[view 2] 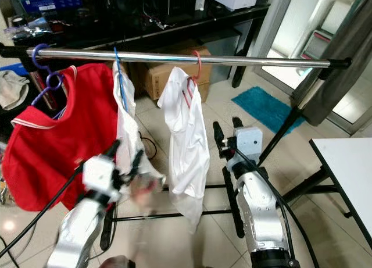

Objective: Hang hanger

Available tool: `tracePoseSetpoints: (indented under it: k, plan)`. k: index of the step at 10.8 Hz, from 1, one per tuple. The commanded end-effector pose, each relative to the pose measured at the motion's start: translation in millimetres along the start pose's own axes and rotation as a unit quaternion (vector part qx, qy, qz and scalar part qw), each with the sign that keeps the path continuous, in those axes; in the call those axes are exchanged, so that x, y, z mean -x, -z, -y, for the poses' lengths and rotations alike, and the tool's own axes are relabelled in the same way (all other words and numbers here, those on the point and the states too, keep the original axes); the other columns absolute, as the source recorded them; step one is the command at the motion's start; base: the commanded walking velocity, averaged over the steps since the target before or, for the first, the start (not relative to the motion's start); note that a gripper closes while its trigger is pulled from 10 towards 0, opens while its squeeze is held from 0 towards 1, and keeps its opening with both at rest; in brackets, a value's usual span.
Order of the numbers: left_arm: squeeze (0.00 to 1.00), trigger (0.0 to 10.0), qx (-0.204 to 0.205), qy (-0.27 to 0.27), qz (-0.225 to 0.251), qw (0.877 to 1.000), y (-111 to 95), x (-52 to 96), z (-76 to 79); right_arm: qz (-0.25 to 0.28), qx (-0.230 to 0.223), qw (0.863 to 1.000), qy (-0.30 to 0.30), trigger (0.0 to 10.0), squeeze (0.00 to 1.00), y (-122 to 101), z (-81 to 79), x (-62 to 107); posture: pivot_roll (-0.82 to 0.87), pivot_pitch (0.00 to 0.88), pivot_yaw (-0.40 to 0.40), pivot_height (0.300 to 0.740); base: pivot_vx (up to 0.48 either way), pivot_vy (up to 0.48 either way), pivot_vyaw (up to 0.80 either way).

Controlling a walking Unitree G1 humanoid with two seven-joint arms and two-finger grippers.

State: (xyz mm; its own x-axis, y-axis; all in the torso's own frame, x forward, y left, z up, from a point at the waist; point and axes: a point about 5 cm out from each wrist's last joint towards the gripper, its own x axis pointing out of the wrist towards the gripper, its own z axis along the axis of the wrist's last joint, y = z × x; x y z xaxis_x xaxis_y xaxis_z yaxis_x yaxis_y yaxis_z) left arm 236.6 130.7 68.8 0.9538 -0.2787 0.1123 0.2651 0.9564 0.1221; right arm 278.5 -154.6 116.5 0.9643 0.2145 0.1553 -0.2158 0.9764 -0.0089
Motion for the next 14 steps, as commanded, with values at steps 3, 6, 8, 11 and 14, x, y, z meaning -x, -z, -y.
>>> tracePoseSetpoints:
  k: [3,6,8,11,14]
  plan:
    - [0.00,10.0,-0.010,-0.034,0.015,0.999,-2.9,4.4,-6.0,0.030,-0.071,0.989,-0.126,10.0,0.19,-25.8,-33.5,-11.2,0.25,0.041,-0.062,0.740,0.000,0.000,0.00]
    - [0.00,10.0,0.045,-0.071,0.020,0.996,-4.7,4.9,-11.0,-0.021,-0.063,0.990,-0.122,10.0,0.00,-0.2,-32.1,-3.9,0.25,0.040,-0.063,0.740,0.000,0.000,0.00]
    - [0.00,10.0,0.068,-0.032,0.000,0.997,-2.6,12.0,-8.2,-0.046,-0.042,0.989,-0.133,10.0,0.00,13.3,-28.4,6.0,0.25,0.044,-0.061,0.740,0.000,0.000,0.00]
    - [0.00,10.0,0.051,0.126,-0.037,0.990,-3.3,29.2,-13.6,-0.060,0.000,0.983,-0.175,10.0,0.00,19.2,-21.6,10.6,0.25,0.052,-0.061,0.740,0.000,0.000,0.00]
    - [0.00,10.0,0.043,0.130,-0.034,0.990,-8.7,33.4,-19.9,-0.065,0.002,0.981,-0.184,10.0,0.00,23.5,-22.8,19.9,0.25,0.052,-0.055,0.740,0.000,0.000,0.00]
